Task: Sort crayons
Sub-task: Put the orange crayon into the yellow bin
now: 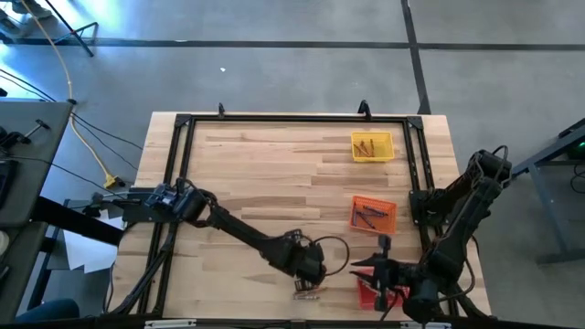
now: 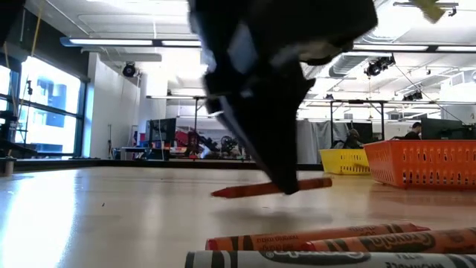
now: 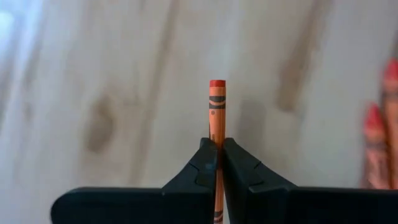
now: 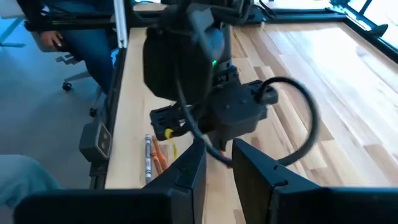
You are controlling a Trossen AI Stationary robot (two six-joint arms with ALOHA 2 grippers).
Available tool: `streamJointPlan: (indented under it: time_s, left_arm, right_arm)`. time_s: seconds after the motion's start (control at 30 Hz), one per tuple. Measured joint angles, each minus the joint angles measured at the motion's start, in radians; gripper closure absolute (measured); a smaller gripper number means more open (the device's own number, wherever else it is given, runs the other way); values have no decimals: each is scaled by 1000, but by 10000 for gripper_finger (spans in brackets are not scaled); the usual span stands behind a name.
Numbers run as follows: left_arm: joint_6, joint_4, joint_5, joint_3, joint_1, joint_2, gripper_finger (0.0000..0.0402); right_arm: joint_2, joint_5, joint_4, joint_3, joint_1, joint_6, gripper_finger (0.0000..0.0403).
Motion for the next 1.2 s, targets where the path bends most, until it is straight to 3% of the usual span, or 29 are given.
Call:
streamJointPlan:
  time_s: [0.3, 0.5, 0.67, 0.9, 1.2]
  left_arm:
    - [136, 47, -89, 11, 110, -12, 401]
    - [308, 80, -169, 120, 202, -13, 401]
    - [470, 173, -186, 206, 285, -16, 401]
    - [648, 473, -82, 217, 412, -16, 401]
    - [658, 698, 93, 217, 569, -4, 401]
  right_arm:
    - [-6, -11, -177, 0, 8, 218, 332]
    - [-47, -8, -293, 0, 58, 389, 332]
    - [-67, 0, -312, 0, 106, 428, 332]
    - [-67, 56, -360, 0, 126, 426, 332]
    - [-67, 76, -485, 0, 88, 429, 332]
